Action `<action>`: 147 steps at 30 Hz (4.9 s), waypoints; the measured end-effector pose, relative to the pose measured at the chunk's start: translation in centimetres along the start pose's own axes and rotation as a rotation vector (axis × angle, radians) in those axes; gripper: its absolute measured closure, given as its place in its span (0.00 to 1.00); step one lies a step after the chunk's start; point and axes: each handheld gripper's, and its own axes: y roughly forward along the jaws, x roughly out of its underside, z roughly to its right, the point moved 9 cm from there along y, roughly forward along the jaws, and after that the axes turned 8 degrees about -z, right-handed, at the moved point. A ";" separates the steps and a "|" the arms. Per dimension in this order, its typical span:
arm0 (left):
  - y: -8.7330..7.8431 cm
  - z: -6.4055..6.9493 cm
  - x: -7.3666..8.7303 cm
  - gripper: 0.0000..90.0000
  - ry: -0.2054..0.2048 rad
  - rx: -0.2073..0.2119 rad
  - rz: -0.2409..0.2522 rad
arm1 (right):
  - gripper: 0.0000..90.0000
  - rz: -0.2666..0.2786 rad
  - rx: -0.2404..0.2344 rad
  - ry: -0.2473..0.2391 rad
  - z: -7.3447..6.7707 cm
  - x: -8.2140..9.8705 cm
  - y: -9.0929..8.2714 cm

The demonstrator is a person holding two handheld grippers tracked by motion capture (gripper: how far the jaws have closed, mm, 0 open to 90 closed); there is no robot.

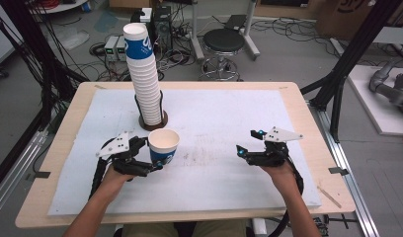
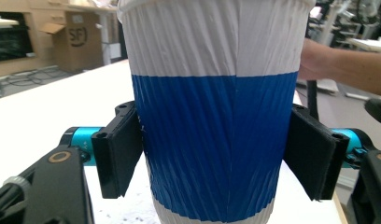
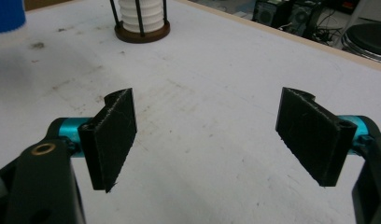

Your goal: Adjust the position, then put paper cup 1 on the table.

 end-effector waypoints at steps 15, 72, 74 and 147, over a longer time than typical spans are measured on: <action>-2.8 -0.7 -0.5 0.29 0.021 -0.144 0.074 | 0.23 0.005 0.054 -0.016 -0.5 1.3 -1.0; -9.9 -11.3 6.3 0.29 -0.138 -0.509 -0.066 | 0.23 0.038 0.042 -0.015 -0.5 1.4 -1.8; -9.9 -11.3 6.4 0.29 -0.140 -0.516 -0.082 | 0.23 0.039 0.041 -0.016 -0.5 1.4 -1.8; -13.0 -4.8 -0.5 0.18 -0.179 -0.454 0.077 | 0.23 0.019 0.059 0.015 0.5 2.3 -2.7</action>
